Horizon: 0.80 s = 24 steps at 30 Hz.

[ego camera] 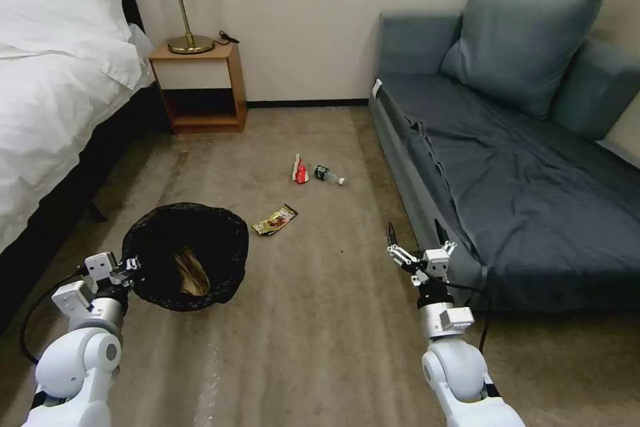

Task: Pick up the trash bin, then pick up the garbage on the floor and place it into the trash bin.

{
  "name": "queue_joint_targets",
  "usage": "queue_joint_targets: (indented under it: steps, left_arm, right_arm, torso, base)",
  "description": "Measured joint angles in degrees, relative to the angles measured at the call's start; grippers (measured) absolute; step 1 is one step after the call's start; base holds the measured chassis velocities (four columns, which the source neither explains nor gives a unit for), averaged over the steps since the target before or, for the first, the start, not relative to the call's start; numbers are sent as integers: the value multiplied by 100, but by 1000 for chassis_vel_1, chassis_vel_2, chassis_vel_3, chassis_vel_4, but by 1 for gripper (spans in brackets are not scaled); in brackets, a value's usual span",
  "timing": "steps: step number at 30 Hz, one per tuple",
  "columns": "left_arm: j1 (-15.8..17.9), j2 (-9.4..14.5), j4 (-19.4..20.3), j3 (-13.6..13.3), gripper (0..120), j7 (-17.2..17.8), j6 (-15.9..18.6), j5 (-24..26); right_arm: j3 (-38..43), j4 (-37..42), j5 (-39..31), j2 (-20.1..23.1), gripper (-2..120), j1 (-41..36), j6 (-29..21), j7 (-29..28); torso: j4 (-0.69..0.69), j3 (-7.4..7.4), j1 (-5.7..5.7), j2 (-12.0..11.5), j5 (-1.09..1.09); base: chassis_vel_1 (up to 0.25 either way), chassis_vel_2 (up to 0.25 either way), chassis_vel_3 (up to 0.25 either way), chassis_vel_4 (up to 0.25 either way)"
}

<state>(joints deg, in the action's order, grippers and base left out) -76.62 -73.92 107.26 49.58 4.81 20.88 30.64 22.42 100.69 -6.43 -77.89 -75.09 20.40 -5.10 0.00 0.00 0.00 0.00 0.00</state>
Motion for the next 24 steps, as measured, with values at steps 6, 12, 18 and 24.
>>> queue_joint_targets:
  steps: [6,12,18,24]
  left_arm:
    - [-44,-45,6,-3,3,2,-2,-37]
    - [-58,-53,-1,41,3,3,-20,-43]
    - [-70,-53,-32,68,3,4,-42,-55]
    - [-46,-38,-48,92,3,3,-44,-64]
  right_arm:
    - [-7,-120,-46,15,100,72,68,70]
    - [-69,-195,-110,42,100,180,73,114]
    - [-130,-293,-136,48,100,274,84,124]
    - [-196,-405,-140,38,100,345,94,137]
  torso:
    - [0,0,0,0,0]
    - [0,0,0,0,0]
    - [0,0,0,0,0]
    - [0,1,0,0,-1]
  base:
    - [0,0,0,0]
    - [0,0,0,0]
    - [-71,63,73,-62]
    - [-94,89,93,-89]
